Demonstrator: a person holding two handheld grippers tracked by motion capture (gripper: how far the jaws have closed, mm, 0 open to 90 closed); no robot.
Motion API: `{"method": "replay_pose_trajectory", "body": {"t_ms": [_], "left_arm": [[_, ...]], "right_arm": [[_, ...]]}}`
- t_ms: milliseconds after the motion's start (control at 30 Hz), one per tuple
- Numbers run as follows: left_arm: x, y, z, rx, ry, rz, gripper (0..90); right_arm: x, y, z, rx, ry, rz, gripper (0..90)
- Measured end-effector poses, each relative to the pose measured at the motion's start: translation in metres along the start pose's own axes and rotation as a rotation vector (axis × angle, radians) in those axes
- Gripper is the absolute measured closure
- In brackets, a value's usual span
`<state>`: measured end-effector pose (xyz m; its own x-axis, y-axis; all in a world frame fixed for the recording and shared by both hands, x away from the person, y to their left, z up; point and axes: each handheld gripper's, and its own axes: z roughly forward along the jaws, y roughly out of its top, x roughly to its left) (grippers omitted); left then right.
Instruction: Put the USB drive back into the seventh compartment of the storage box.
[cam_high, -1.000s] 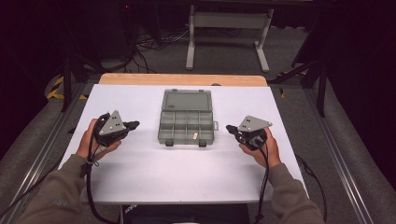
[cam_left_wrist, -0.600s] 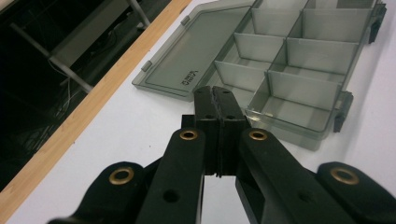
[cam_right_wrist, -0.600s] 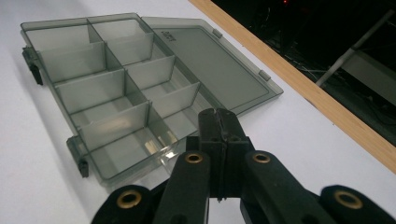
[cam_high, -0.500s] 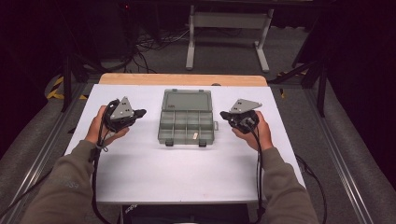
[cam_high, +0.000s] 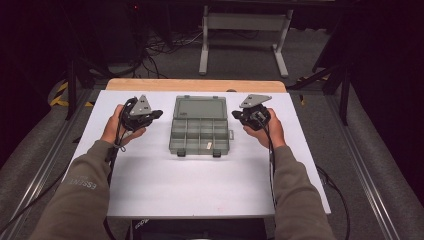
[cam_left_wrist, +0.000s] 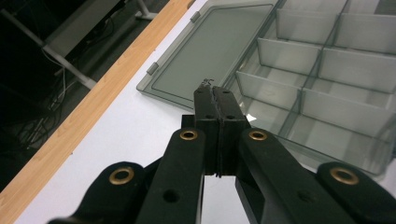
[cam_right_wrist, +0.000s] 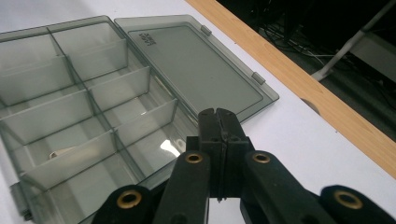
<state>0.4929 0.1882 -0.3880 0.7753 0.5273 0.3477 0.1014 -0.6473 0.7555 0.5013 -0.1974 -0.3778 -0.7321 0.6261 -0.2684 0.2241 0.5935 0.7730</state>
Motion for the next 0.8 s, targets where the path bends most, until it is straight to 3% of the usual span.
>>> {"method": "replay_pose_trajectory", "body": {"t_ms": [367,600,800], "left_arm": [[0.012,0.009,0.026,0.042,-0.007,-0.018,90.0],[0.023,0.009,0.048,0.078,-0.016,-0.031,90.0],[0.030,0.006,0.063,0.098,-0.022,-0.053,90.0]], "right_arm": [[-0.016,0.005,0.028,0.066,0.013,0.027,90.0],[-0.030,0.008,0.039,0.076,0.014,0.072,90.0],[-0.037,0.006,0.056,0.133,0.005,0.072,90.0]]}}
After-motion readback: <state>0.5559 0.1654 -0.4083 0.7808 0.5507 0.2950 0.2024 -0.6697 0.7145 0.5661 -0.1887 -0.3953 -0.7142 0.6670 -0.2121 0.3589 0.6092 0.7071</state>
